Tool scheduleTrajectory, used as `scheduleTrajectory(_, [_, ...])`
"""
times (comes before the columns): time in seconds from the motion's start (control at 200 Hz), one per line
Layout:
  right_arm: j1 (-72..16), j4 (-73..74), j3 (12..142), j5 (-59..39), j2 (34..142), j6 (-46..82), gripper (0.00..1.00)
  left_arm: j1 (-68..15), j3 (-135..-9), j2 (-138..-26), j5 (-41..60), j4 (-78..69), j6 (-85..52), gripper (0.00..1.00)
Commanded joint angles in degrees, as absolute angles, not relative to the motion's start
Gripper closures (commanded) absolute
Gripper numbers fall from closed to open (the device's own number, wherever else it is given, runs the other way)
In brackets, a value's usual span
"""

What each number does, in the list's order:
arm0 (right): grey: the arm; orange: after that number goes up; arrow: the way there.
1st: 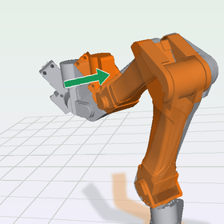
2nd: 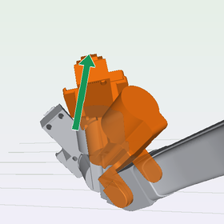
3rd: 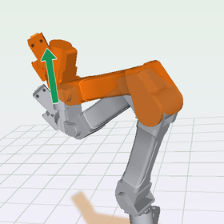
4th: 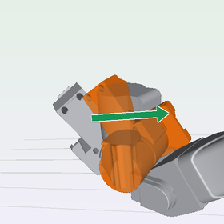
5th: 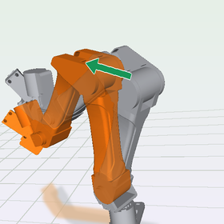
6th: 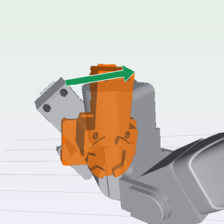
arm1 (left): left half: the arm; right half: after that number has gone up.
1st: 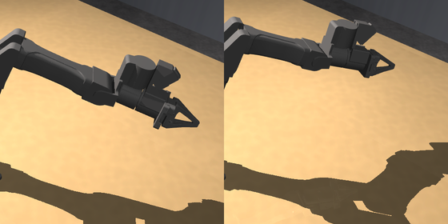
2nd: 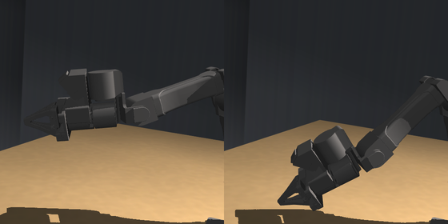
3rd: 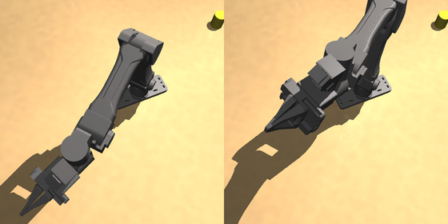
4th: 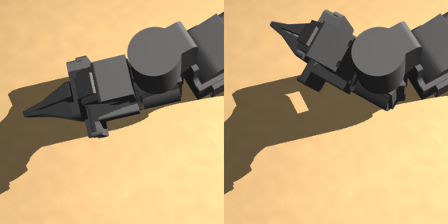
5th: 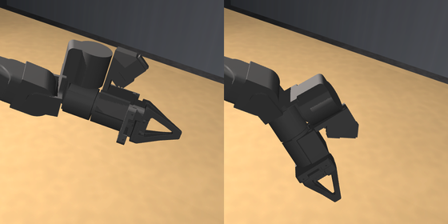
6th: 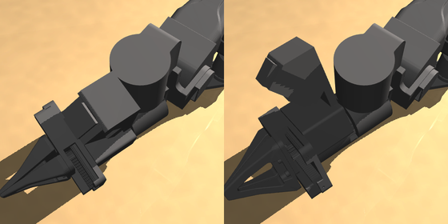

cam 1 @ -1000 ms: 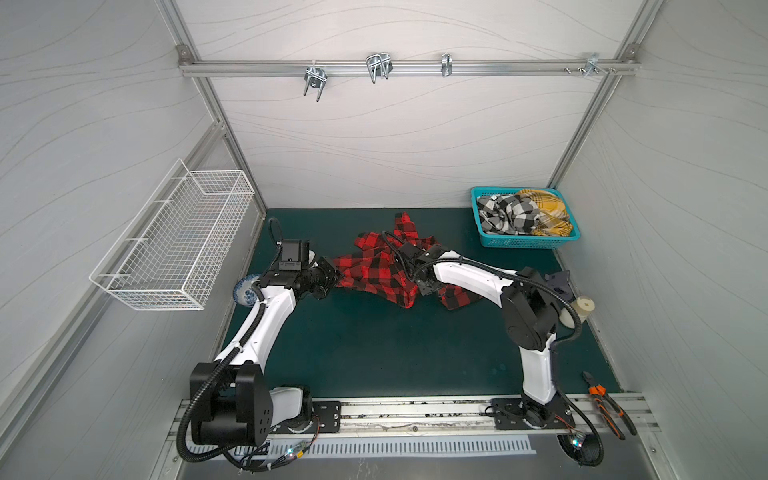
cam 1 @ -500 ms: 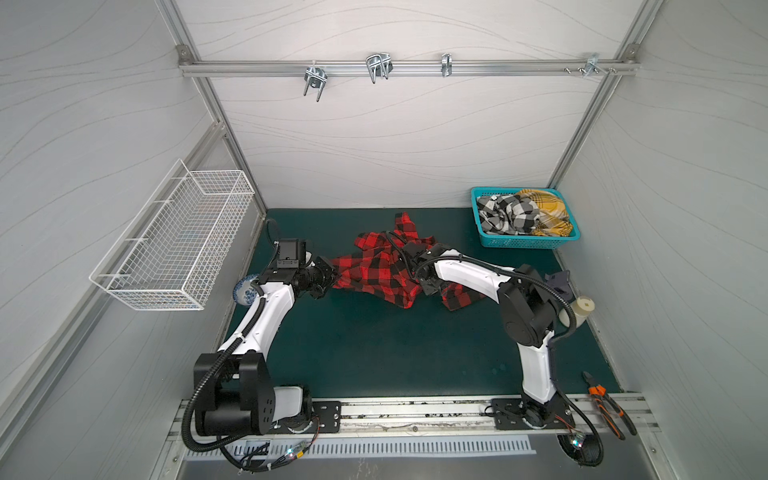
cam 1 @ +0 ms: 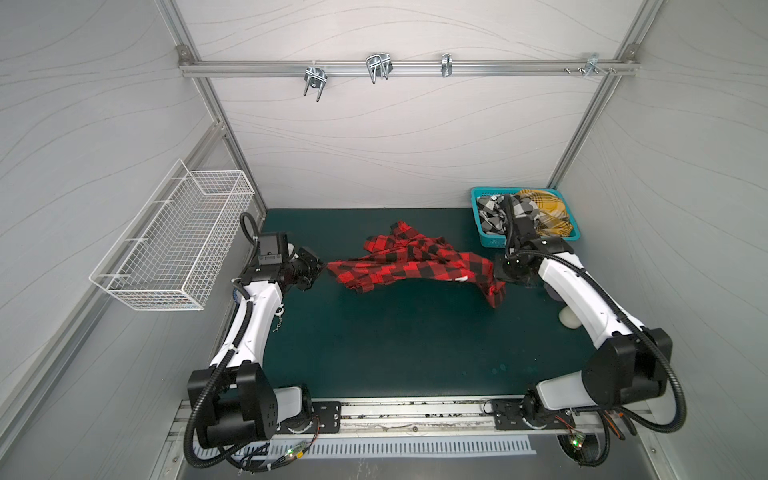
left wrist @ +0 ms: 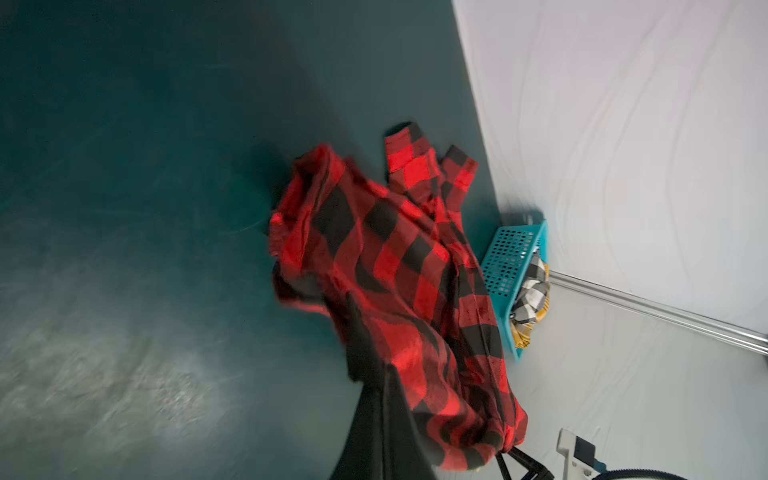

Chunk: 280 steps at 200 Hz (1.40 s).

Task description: Fold and stack the long sleeve shirts

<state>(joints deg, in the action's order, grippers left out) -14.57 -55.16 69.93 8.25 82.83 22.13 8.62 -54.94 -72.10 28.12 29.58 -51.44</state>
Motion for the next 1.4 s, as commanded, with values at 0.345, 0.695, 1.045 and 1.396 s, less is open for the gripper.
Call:
scheduleTrajectory(0.345, [-29.1, -57.5, 64.9, -4.7, 76.6, 28.1, 0.32, 9.1, -40.7, -72.1, 32.8, 29.9, -45.2, 1.0])
scheduleTrajectory(0.695, [-32.3, -56.0, 77.4, -2.7, 96.1, 23.8, 0.62, 9.4, -44.2, -74.8, 32.5, 30.8, -44.1, 1.0])
scheduleTrajectory(1.045, [-33.0, -56.7, 83.0, 3.0, 110.7, 23.7, 0.6, 9.7, -44.9, -76.8, 32.4, 30.2, -43.3, 1.0])
scheduleTrajectory(1.396, [-35.0, -57.7, 83.6, 7.1, 111.4, 23.2, 0.83, 9.7, -44.6, -78.0, 32.4, 29.0, -43.3, 1.0])
